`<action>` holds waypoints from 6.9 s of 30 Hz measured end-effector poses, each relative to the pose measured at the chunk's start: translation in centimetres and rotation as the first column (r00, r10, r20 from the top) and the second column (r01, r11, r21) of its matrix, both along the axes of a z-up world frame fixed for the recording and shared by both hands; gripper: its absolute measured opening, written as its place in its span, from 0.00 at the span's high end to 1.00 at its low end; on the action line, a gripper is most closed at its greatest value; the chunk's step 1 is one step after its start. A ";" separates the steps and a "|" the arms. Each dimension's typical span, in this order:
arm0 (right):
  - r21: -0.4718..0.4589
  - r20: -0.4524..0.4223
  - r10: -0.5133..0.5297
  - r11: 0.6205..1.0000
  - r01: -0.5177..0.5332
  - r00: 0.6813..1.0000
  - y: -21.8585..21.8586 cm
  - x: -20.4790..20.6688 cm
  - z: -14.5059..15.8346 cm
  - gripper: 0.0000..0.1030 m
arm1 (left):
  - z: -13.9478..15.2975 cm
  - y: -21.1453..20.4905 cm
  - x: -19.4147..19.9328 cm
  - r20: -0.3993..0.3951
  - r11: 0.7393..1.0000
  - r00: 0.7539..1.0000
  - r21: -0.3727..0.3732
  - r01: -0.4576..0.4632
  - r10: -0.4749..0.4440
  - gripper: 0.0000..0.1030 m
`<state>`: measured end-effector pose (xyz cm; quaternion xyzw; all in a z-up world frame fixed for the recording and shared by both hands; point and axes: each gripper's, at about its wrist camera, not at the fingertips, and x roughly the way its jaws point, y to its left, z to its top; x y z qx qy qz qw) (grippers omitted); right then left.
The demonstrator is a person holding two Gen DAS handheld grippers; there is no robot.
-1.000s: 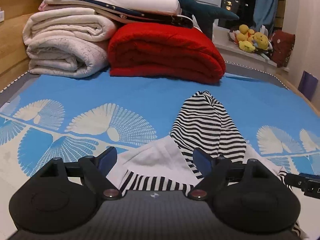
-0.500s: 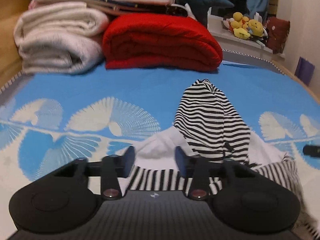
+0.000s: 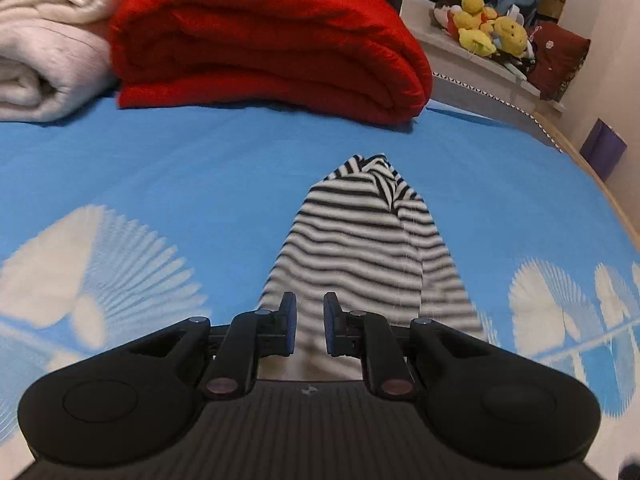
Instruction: Fold small clothes
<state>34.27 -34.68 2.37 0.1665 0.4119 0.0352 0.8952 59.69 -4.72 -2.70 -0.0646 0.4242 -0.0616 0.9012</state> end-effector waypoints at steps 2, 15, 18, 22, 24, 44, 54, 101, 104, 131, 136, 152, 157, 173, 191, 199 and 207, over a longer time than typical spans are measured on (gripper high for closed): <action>-0.005 -0.012 0.003 1.000 -0.003 1.000 -0.3 0.1 -0.3 0.95 | -0.9 -0.8 2.9 -0.007 1.000 1.000 -0.022 -0.020 0.020 0.83; -0.022 -0.105 -0.057 0.998 0.055 0.993 -3.1 1.2 -2.3 0.95 | -3.8 -8.2 13.9 0.009 0.997 0.999 0.048 -0.052 0.052 0.40; -0.011 -0.112 -0.084 0.996 0.083 0.990 -3.7 1.3 -2.3 0.95 | -4.4 -9.2 14.5 -0.018 0.992 1.000 0.127 0.015 -0.013 0.99; -0.013 -0.109 -0.091 0.996 0.090 0.990 -3.9 1.3 -2.2 0.95 | -3.3 -8.7 12.2 0.009 0.986 0.997 0.150 0.076 -0.079 0.99; -0.009 -0.106 -0.091 0.996 0.091 0.990 -4.0 1.3 -2.0 0.95 | -1.5 -7.9 9.7 0.058 0.986 0.994 0.139 0.087 -0.096 0.99; 0.042 -0.048 -0.119 0.992 0.121 0.992 -4.5 -2.7 0.8 0.95 | 4.5 2.7 -32.2 0.007 0.888 0.896 0.137 0.439 -0.444 0.80; 0.046 -0.157 -0.046 0.997 0.054 0.987 -1.3 -1.8 -3.0 0.69 | 2.2 6.8 -24.6 -0.174 0.982 0.984 -0.188 0.003 -0.037 0.53; 0.067 -0.305 0.347 0.937 -0.344 0.887 2.0 -4.1 -5.6 0.81 | -0.9 11.3 -22.2 -0.338 0.982 0.937 -0.134 -0.136 0.084 0.38; 0.077 -0.231 0.246 0.969 -0.235 0.941 0.9 -2.7 -4.9 0.61 | -1.7 10.8 -21.5 -0.375 0.979 0.923 -0.134 -0.151 0.091 0.37; 0.161 0.136 0.010 0.986 -0.033 0.991 0.4 -3.2 2.8 0.99 | 4.1 10.6 -20.6 -0.003 0.888 0.995 -0.450 -0.090 0.100 0.91; 0.080 -0.189 0.243 0.970 -0.231 0.951 4.0 -5.0 -1.0 0.99 | -2.1 12.8 -20.2 -0.433 0.952 0.897 -0.224 -0.208 0.094 0.88; 0.167 -0.422 -0.105 0.967 0.191 0.901 -1.8 -0.8 -9.6 0.60 | -3.7 12.1 -20.1 -0.478 0.939 0.874 -0.253 -0.234 0.089 0.40; 0.165 -0.327 -0.112 0.971 0.173 0.938 -1.1 -1.3 -7.3 0.98 | -2.7 12.4 -19.9 -0.358 0.870 0.928 -0.421 -0.256 0.100 0.90; 0.023 -0.398 -0.158 0.983 0.182 0.904 -3.7 -2.8 -6.8 0.91 | -1.9 13.7 -21.0 -0.359 0.939 0.913 -0.204 -0.277 0.192 0.79; 0.095 -0.308 0.134 0.989 -0.110 0.942 -0.4 -1.8 -4.7 0.68 | -2.1 8.8 -21.0 -0.339 0.988 0.938 -0.107 -0.109 0.067 0.84; -0.001 -0.351 0.071 0.997 -0.077 0.934 -1.4 -1.6 -6.1 0.65 | -5.6 8.0 -21.0 -0.425 0.999 0.905 -0.024 -0.026 0.013 0.55; 0.021 -0.222 0.077 0.997 -0.074 0.972 -2.0 -3.1 -4.6 0.63 | -1.3 5.9 -23.8 -0.217 0.991 0.968 -0.074 0.111 -0.124 0.52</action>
